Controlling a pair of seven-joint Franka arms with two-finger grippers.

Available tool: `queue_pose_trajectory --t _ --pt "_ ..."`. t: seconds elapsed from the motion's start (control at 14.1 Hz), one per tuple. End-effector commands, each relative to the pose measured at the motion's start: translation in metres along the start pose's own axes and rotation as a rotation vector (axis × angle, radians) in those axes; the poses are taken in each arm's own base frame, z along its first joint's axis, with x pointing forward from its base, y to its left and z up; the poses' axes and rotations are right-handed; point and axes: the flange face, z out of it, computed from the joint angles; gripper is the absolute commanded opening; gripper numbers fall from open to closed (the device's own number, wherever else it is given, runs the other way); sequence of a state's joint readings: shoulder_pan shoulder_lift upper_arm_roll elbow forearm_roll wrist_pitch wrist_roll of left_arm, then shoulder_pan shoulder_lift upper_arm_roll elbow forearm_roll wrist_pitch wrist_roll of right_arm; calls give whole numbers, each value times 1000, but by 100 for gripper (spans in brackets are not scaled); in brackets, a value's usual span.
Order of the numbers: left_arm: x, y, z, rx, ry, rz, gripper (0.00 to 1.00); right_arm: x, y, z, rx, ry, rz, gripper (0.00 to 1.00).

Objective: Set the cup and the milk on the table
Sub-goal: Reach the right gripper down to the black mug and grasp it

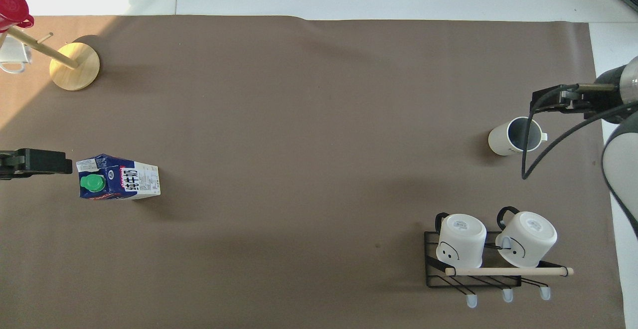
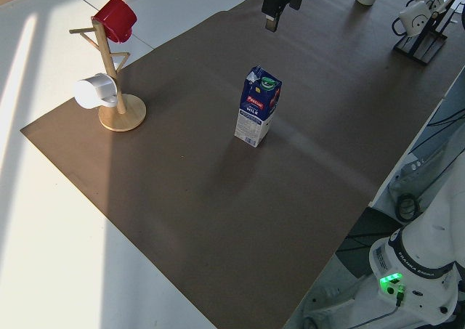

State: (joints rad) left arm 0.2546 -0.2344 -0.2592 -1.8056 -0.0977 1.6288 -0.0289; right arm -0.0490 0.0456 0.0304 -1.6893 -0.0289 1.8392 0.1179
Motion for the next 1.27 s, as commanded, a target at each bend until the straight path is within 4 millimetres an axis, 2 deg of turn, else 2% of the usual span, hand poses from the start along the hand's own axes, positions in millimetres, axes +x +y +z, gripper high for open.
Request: queue_pose_trajectory --t 0.0,0.07,0.21,0.64,0.78,0.85,1.06,1.2 --pt "-3 -1 -6 11 -9 2 100 -12 16 57 -5 4 -4 100" --pt "-2 -2 -6 10 -8 -1 100 -13 17 77 -4 4 -3 100" --pt "-2 -2 -6 10 -8 -1 100 -11 25 97 -3 19 10 100" --pt "-2 -2 -6 10 -8 -1 100 -5 25 129 -8 7 9 100" --pt "-2 -2 -6 10 -10 -1 100 1 31 159 -22 -2 3 100" --pt "-2 -2 -6 10 -8 -1 100 -2 34 168 -23 -15 7 100" --pt "-2 -2 -6 10 -8 -1 100 -7 32 176 -24 -28 7 100" --pt "-2 -2 -6 10 -8 -1 100 -2 33 194 -25 -16 1 100"
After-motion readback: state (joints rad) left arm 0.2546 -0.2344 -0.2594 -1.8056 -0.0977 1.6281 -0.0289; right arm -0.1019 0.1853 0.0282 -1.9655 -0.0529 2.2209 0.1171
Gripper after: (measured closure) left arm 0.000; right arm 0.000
